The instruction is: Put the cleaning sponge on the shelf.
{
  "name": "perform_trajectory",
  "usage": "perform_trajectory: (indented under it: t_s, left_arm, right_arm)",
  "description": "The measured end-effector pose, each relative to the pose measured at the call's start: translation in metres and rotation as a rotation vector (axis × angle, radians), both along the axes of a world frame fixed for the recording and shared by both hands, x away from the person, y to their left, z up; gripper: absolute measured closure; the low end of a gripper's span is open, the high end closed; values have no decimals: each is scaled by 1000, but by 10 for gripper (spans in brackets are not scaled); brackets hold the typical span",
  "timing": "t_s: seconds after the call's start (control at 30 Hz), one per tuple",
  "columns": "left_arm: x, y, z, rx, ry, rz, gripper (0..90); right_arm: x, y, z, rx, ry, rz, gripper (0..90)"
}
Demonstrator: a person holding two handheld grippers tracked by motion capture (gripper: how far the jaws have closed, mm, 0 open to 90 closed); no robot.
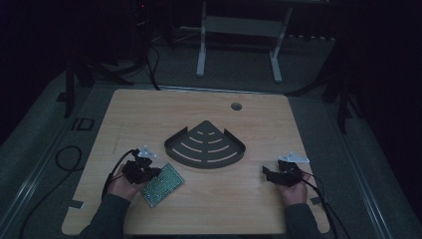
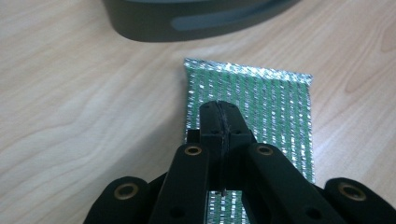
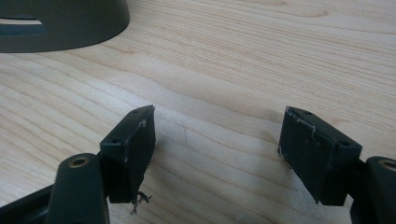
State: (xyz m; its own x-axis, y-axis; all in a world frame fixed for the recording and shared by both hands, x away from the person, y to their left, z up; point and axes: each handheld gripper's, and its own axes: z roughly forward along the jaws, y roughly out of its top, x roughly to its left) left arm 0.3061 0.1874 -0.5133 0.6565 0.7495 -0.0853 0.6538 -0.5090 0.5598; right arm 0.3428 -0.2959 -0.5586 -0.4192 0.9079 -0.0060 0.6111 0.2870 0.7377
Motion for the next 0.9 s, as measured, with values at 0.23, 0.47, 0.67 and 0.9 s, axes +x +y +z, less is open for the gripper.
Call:
perform_trajectory:
  t_s: [0.23, 0.47, 0.67, 0.9]
  left_arm:
    - [0, -2, -8, 23, 19, 5, 899]
    - [2, 0, -8, 34, 23, 31, 899]
    - [4, 8, -8, 44, 27, 82, 899]
    - [6, 17, -7, 39, 35, 138, 899]
  right_arm:
    - [0, 0, 0, 0, 0, 0, 265]
    - [0, 0, 0, 0, 0, 0, 265]
    - [0, 0, 0, -1, 0, 0, 265]
    - [0, 0, 0, 0, 0, 0, 265]
